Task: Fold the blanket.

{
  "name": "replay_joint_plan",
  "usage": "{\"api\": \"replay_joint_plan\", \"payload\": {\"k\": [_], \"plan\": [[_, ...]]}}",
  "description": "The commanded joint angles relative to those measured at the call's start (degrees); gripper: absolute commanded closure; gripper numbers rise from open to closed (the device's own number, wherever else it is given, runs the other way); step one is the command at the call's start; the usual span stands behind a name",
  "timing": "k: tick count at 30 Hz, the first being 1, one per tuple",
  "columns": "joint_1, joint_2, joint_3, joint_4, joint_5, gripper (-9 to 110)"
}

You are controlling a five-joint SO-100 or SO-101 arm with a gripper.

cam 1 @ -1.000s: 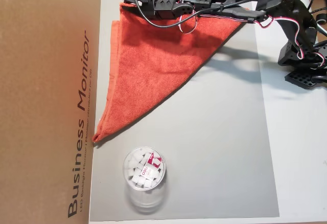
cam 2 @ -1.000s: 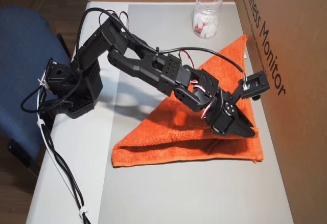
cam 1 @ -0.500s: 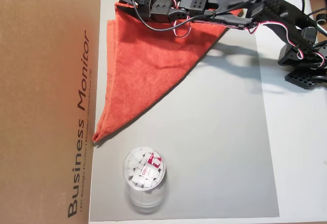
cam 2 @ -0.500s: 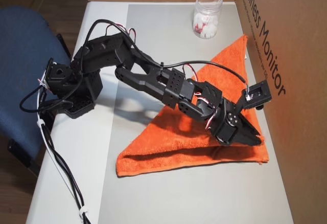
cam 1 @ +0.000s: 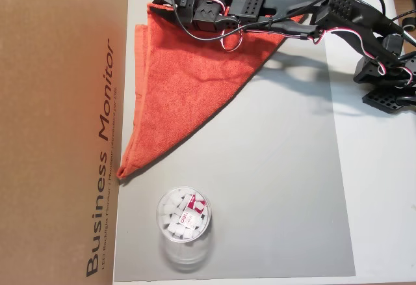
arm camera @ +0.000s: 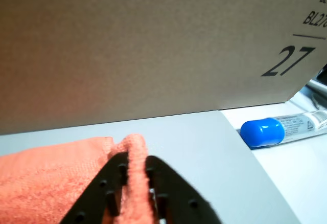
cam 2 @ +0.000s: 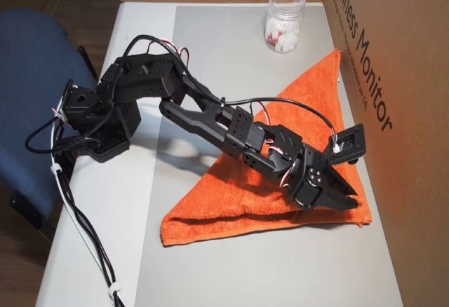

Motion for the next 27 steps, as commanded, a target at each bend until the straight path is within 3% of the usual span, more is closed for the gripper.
{"api": "replay_joint_plan", "payload": {"k": [1,6,17,27], "plan": [[0.62,0.79,-2.20,-0.26,4.39,92],[0.53,1.23,-0.18,-0.35,10.28,80],[-0.35,3.60,0.26,-0.18,9.76,80],[0.62,19.95,19.25,-0.53,10.55,80]]}}
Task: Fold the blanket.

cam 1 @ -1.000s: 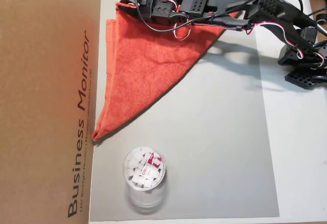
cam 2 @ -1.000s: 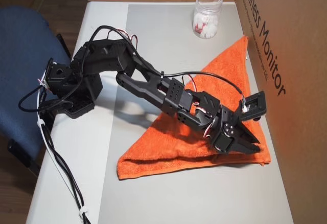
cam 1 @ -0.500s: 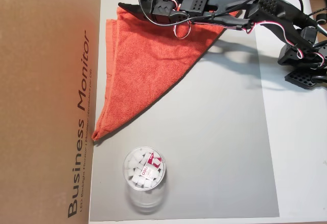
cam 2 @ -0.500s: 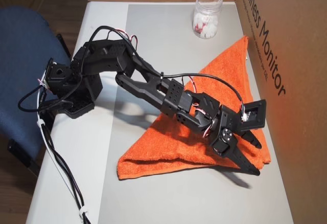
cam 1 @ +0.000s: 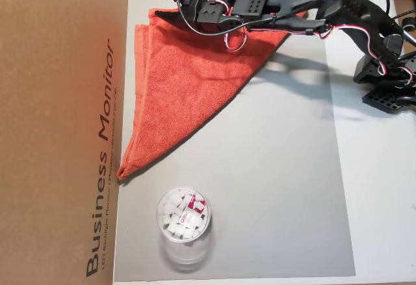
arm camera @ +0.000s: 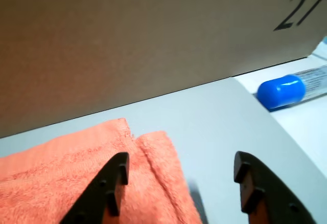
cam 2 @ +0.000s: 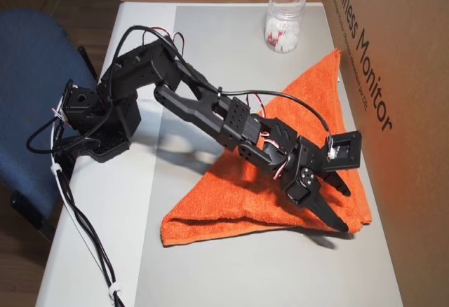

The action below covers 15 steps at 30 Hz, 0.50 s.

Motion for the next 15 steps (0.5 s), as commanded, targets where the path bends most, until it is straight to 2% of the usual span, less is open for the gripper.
{"api": "replay_joint_plan", "payload": {"k": [1,15], "plan": [[0.88,9.67,3.96,-0.88,0.44,80],[7.47,34.45,29.88,-0.26,16.52,80]]}}
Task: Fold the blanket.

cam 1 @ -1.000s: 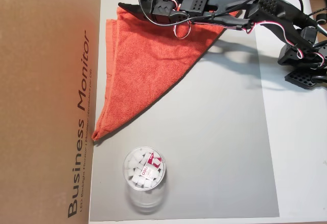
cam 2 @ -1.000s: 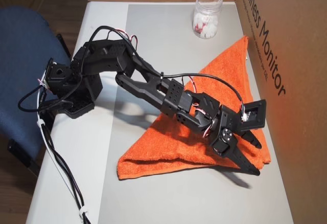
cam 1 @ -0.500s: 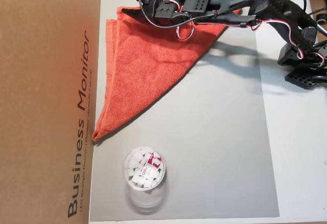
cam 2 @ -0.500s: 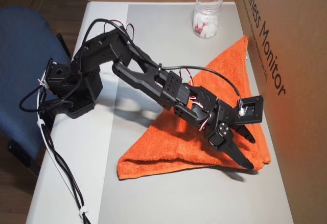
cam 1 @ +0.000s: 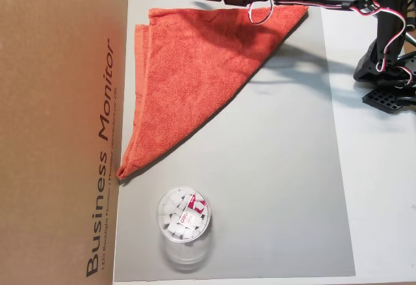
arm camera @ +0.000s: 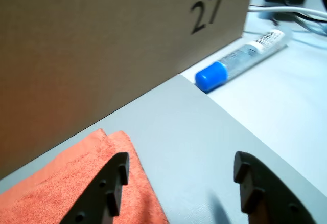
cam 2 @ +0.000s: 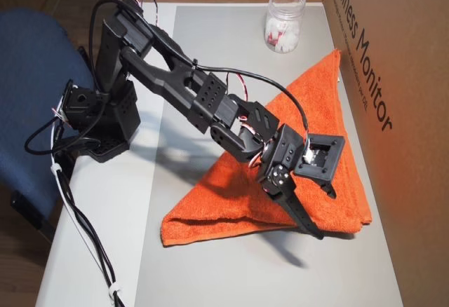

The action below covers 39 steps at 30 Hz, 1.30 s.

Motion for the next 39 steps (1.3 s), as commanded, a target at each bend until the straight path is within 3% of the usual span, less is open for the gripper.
{"api": "replay_joint_plan", "payload": {"k": [1,26,31,36,39], "plan": [[1.76,8.35,3.16,-0.35,3.25,80],[4.92,48.60,40.69,-0.18,26.98,80],[4.92,55.72,48.08,0.09,27.86,80],[5.54,61.96,49.48,14.24,28.12,84],[5.62,65.04,49.48,22.32,33.93,85]]}}
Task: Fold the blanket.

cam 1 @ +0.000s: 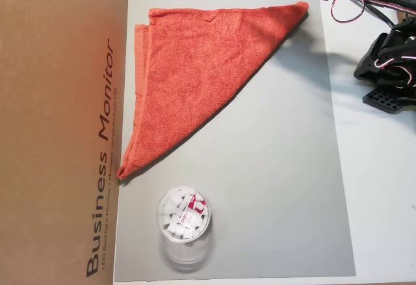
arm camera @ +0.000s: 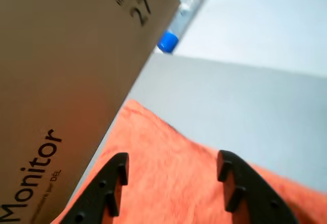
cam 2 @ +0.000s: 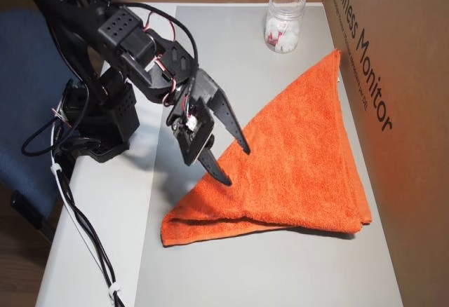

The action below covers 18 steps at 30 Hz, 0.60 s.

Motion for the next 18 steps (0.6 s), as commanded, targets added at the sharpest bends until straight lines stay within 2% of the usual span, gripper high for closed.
{"api": "replay_joint_plan", "payload": {"k": [1,12,18], "plan": [[0.44,4.83,-0.35,8.35,5.36,85],[1.67,8.17,-0.35,25.05,20.65,85],[5.36,8.09,-0.35,32.34,25.22,85]]}}
